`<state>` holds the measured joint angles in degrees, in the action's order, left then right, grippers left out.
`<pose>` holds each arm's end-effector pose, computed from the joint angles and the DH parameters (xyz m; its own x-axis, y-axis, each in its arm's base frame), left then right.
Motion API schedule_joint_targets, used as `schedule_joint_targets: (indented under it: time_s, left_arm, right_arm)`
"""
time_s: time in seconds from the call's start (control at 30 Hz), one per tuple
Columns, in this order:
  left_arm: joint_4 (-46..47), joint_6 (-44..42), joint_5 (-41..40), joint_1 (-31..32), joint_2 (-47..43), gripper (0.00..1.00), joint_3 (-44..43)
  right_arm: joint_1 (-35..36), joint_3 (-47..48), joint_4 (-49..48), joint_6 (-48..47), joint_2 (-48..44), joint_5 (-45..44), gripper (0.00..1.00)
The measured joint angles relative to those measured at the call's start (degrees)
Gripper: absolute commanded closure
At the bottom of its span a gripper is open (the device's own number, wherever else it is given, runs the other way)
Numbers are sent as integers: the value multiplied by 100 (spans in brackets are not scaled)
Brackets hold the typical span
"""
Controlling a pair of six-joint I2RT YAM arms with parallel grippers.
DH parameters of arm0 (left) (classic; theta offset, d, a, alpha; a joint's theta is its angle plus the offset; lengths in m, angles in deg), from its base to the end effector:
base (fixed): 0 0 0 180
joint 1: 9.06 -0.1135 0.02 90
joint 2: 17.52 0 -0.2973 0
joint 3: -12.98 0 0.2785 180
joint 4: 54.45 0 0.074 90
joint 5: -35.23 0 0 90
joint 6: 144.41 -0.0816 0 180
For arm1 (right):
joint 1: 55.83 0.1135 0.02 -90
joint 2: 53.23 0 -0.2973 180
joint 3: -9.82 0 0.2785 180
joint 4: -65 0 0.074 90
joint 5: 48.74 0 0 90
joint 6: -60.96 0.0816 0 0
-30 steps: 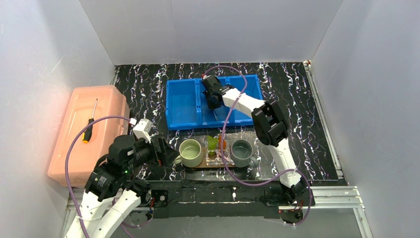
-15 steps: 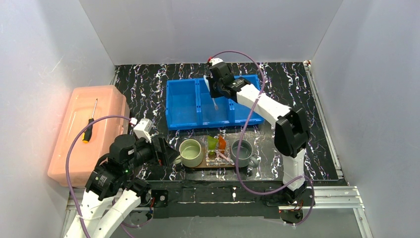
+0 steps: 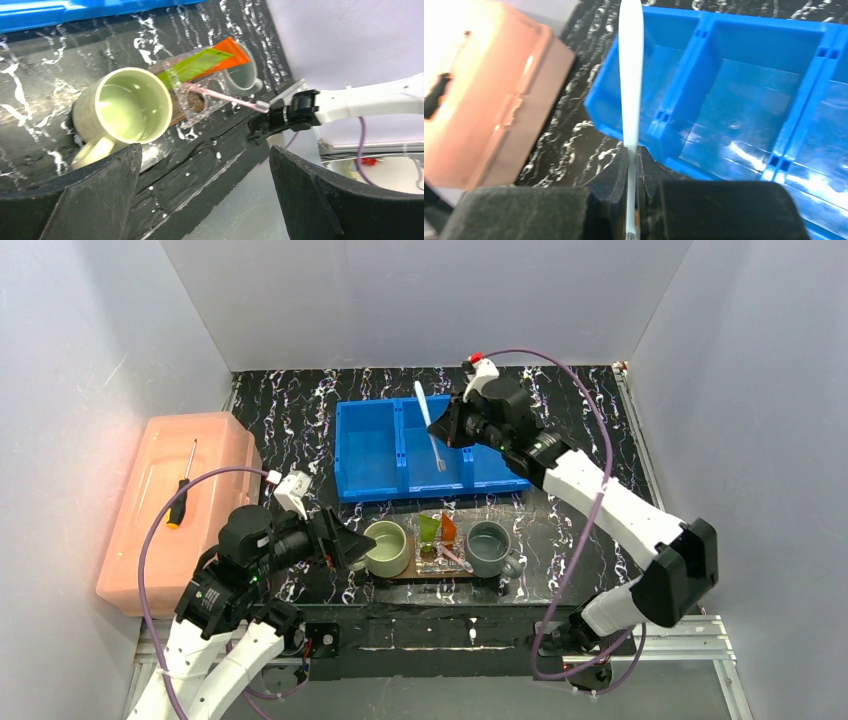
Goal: Prepare toiletry sets of a toothbrush and toothpaste on the tray
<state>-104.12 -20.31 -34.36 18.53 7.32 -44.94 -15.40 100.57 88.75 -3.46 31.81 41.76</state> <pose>0.1001 -0.0844 0.3474 -0.6190 -0.2694 -0.7378 0.4628 0.6338 -0.6198 0.3188 0.2725 0.3892 -0.4954 0.1452 -0.8565 -0.4888 0.7684 0.4130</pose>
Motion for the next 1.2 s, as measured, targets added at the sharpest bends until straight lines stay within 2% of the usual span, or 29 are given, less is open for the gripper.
schedule_joint_targets:
  time_s: [0.4, 0.77, 1.0, 1.2]
  left_arm:
    - [1394, 1331, 765, 0, -103, 2, 221]
    - [2756, 2393, 1093, 0, -433, 7, 885]
    - [3464, 2815, 1211, 0, -520, 23, 1123]
    - [3731, 2920, 1228, 0, -599, 35, 1123]
  right_arm:
    - [160, -1648, -1945, 1521, -1606, 999, 99]
    - [1198, -2400, -3757, 2765, -1821, 935, 99]
    - [1792, -2568, -4833, 3311, -1628, 693, 99]
    - [2109, -2568, -5362, 3482, -1362, 463, 99]
